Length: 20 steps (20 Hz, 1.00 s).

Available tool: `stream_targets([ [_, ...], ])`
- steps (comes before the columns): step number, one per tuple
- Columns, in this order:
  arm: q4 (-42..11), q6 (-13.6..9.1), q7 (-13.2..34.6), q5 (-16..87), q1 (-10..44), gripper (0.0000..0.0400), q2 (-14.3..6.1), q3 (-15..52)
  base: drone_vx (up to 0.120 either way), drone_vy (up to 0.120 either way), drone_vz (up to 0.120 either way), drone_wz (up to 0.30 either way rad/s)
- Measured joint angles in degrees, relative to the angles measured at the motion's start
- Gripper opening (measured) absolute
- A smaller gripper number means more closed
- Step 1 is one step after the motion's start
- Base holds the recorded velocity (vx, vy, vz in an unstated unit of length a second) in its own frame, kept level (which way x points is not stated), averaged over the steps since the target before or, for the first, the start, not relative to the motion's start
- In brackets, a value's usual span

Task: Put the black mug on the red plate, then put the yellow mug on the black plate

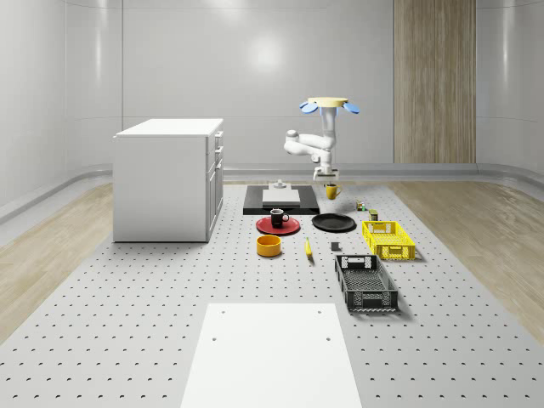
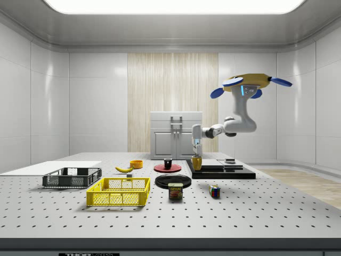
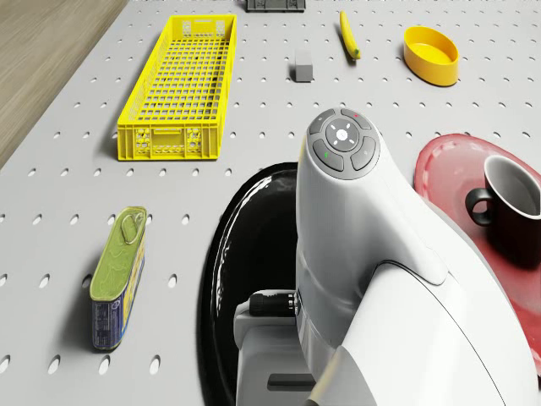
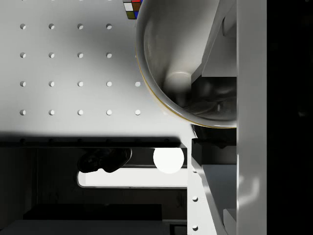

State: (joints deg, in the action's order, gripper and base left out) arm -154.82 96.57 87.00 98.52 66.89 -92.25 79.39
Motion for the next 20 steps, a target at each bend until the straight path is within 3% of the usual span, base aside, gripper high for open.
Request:
stream_targets([
  [4, 0.0, 0.0, 0.0, 0.0, 0.0, 0.011, 0.0, 0.0, 0.12, 0.0, 0.0, 0.0],
  [10, 0.0, 0.0, 0.0, 0.0, 0.0, 0.011, 0.0, 0.0, 0.12, 0.0, -0.107, 0.0],
  [20, 0.0, 0.1, 0.0, 0.0, 0.0, 0.011, -0.1, 0.0, 0.12, 0.0, 0.0, 0.0],
])
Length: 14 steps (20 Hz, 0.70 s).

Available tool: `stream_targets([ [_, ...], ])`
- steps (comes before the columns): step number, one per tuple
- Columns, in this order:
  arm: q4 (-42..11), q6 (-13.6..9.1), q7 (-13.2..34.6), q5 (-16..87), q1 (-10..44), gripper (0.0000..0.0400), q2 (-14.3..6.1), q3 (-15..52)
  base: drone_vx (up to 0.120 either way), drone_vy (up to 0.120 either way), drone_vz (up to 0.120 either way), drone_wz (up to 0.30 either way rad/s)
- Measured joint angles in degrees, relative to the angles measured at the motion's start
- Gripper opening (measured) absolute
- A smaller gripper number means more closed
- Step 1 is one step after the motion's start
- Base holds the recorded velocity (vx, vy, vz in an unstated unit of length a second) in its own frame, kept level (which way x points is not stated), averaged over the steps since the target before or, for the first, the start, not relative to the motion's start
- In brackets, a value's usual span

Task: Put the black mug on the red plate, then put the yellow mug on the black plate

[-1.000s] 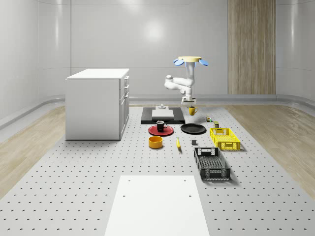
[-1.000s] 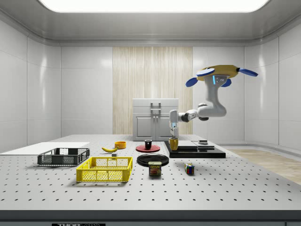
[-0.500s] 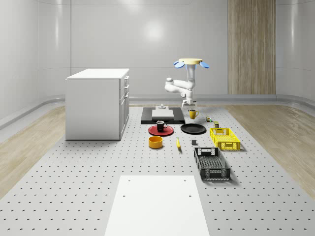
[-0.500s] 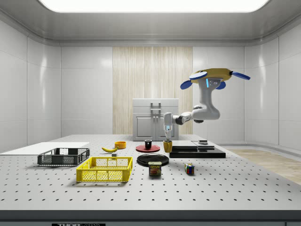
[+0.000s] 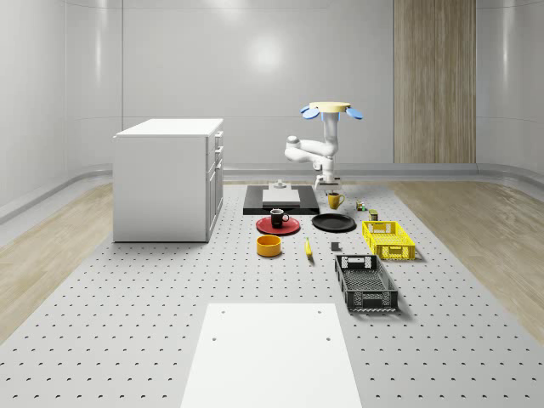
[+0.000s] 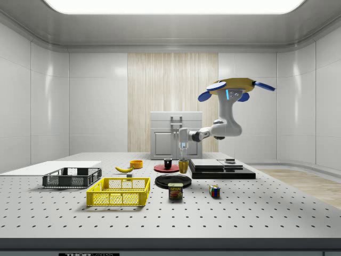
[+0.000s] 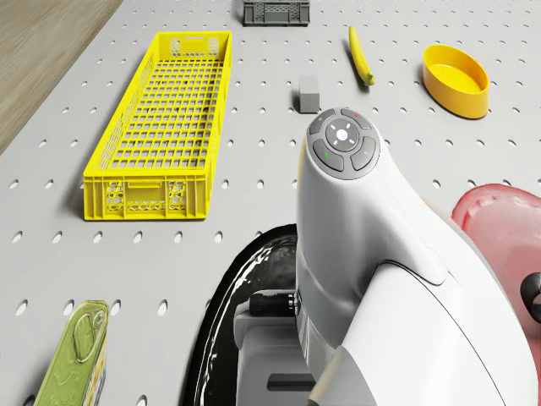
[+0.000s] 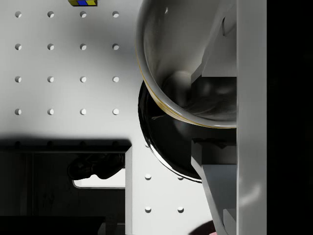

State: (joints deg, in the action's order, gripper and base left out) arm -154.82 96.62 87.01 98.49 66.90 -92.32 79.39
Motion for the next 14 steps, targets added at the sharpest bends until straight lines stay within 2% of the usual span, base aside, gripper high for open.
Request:
stream_targets([
  [6, 0.0, 0.0, 0.0, 0.0, 0.0, 0.011, 0.0, 0.0, 0.12, 0.0, 0.0, 0.0],
  [9, 0.0, 0.0, 0.0, 0.0, 0.0, 0.011, 0.0, 0.0, 0.12, -0.12, 0.0, 0.0],
  [14, 0.0, 0.0, 0.0, 0.0, 0.0, 0.011, 0.0, 0.0, 0.12, -0.008, 0.0, 0.0],
])
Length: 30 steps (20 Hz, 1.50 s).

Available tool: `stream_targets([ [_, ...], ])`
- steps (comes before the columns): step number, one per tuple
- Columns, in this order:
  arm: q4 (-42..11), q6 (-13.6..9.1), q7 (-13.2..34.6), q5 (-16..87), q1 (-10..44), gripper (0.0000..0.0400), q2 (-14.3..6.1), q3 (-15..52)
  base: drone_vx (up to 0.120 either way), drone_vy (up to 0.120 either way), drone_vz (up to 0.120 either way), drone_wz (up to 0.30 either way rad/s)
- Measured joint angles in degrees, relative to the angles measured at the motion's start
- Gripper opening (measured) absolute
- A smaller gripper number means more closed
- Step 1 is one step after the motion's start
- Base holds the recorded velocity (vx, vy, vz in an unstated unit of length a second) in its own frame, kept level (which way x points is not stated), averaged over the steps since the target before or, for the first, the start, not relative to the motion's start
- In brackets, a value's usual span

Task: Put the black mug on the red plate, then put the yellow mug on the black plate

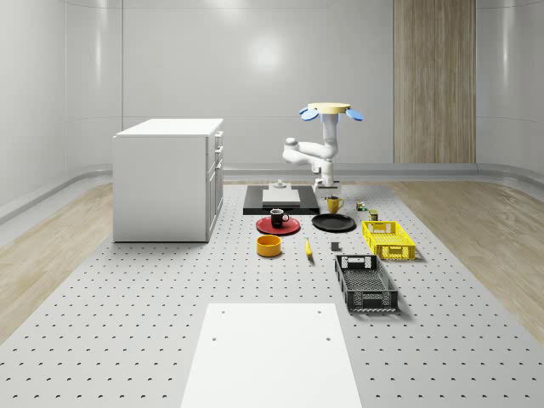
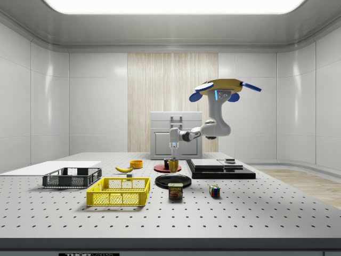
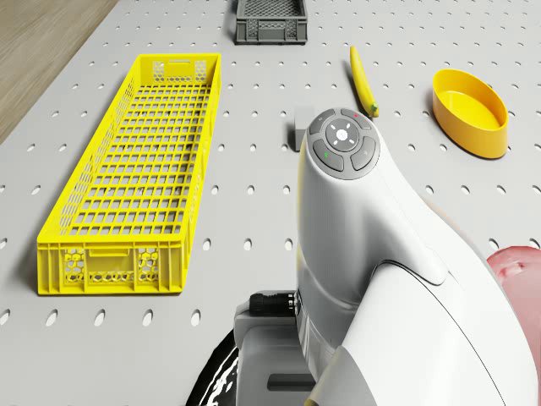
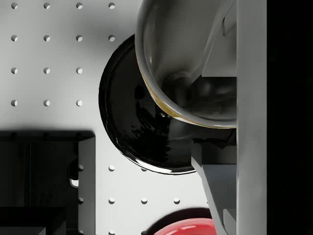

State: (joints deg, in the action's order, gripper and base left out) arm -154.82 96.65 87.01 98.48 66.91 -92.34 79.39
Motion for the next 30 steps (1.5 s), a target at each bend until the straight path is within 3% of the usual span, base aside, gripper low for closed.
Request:
stream_targets([
  [5, 0.2, 0.4, 0.0, 0.8, 0.2, 0.011, 0.0, -0.9, 0.032, 0.0, 0.0, 0.0],
  [21, 3.5, 4.7, 0.6, 10.0, 2.7, 0.011, 1.1, -11.0, 0.0, 0.0, 0.0, 0.0],
  [30, 1.4, 5.3, 0.2, 13.2, -0.1, 0.011, 1.1, -14.1, 0.0, 0.0, 0.0, 0.0],
])
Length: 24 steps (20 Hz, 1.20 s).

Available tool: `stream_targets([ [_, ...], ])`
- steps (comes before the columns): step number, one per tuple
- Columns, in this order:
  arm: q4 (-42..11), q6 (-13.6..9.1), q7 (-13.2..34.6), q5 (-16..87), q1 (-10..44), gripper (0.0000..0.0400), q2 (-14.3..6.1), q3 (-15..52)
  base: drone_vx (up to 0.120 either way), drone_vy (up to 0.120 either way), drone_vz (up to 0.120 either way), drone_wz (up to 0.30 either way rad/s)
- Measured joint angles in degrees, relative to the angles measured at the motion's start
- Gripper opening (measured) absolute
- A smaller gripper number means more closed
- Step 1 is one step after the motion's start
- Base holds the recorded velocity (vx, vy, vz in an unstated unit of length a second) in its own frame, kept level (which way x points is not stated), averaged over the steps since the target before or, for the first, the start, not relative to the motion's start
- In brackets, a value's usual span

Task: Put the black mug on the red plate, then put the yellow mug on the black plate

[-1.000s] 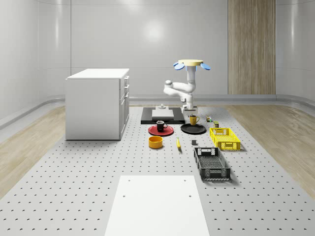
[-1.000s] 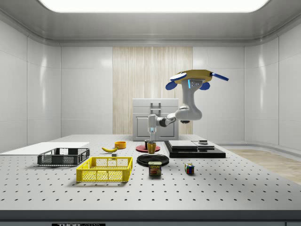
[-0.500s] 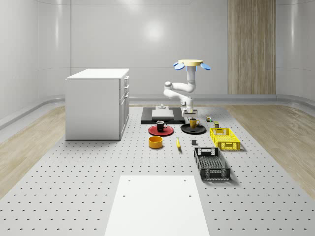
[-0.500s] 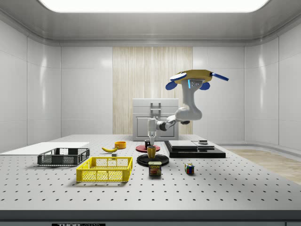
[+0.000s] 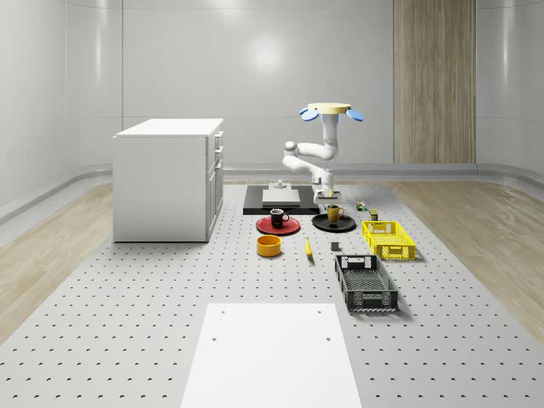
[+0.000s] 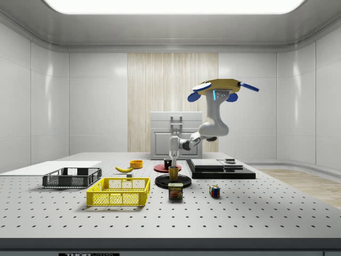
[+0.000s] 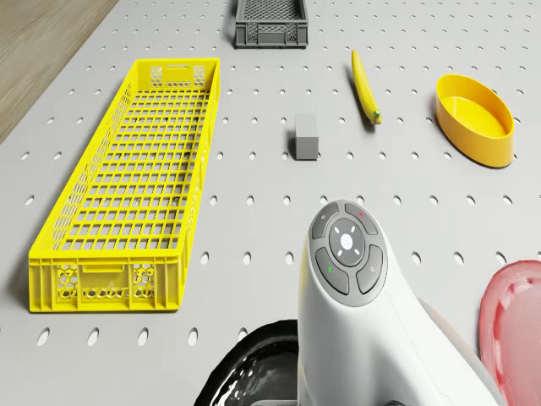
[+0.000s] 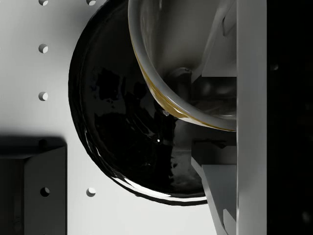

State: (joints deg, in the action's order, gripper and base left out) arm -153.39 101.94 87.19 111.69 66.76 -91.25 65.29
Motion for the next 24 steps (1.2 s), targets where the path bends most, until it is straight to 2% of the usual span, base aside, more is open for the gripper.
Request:
stream_targets([
  [4, -0.5, -0.2, -0.2, 0.3, -0.7, 0.011, 0.1, -0.2, 0.0, 0.0, 0.0, 0.0],
  [5, -0.6, -0.3, -0.2, 0.4, -0.9, 0.0133, 0.2, -0.2, 0.0, 0.0, 0.0, 0.0],
  [6, -0.7, -0.4, -0.3, 0.5, -1.0, 0.0192, 0.2, -0.2, 0.0, 0.0, 0.0, 0.0],
  [8, -0.8, -0.5, -0.3, 0.6, -1.1, 0.0274, 0.4, -0.3, 0.0, 0.0, 0.0, 0.0],
  [10, -0.9, -0.7, -0.4, 0.5, -1.3, 0.0323, 0.5, -0.1, 0.0, 0.0, 0.0, 0.0],
  [12, -1.3, -1.2, -0.5, -0.1, -1.7, 0.0354, 0.5, 0.6, 0.0, 0.0, 0.0, 0.0],
  [17, -2.7, -2.8, -0.7, -2.9, -2.8, 0.0387, 0.4, 3.8, 0.0, 0.0, 0.0, 0.0],
  [24, -4.4, -5.0, -1.0, -7.3, -4.1, 0.0397, 0.3, 8.7, 0.0, 0.0, 0.0, 0.0],
])
